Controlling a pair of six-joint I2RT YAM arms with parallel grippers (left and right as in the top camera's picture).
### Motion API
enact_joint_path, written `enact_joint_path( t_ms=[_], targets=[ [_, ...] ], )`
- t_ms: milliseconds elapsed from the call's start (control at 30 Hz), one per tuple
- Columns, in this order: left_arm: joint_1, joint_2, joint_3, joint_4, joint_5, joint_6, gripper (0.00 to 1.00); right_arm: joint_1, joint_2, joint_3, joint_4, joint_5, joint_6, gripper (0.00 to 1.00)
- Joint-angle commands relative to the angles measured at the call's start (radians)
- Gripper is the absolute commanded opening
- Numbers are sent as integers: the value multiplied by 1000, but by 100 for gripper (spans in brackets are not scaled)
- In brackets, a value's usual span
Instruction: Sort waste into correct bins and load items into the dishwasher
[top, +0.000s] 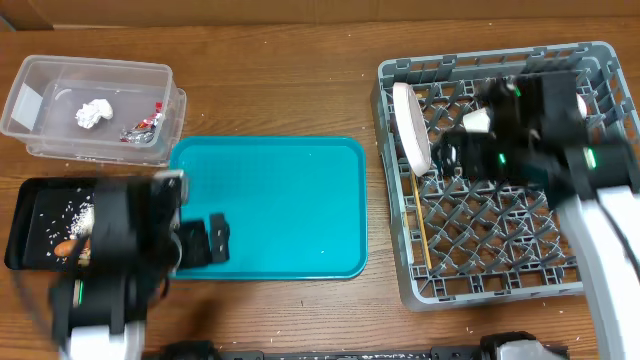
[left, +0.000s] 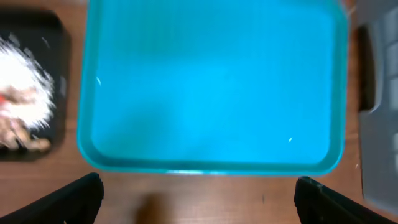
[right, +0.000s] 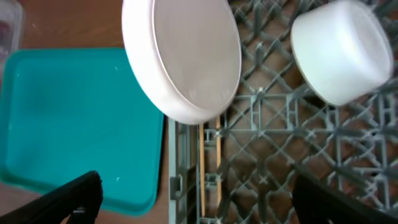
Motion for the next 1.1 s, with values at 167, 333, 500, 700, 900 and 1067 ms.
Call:
enact_joint_path(
  t_ms=[167, 333, 500, 700, 900, 1067],
  targets=[
    [2, -349, -63, 65, 7, -2, 100, -2, -431, -275, 113, 107, 1, 100],
    [2, -380, -63, 84, 3, -19, 100, -2, -512, -286, 97, 101, 1, 100],
    [2, -379, -63, 19, 3, -19, 100, -2, -507, -286, 89, 101, 1, 100],
    [2, -379, -63, -42, 3, -19, 100, -2, -507, -286, 87, 101, 1, 100],
    [2, -379, -63, -60, 3, -19, 100, -2, -507, -286, 87, 101, 1, 100],
    [2, -379, -63, -60, 3, -19, 100, -2, -515, -287, 86, 102, 0, 100]
  ],
)
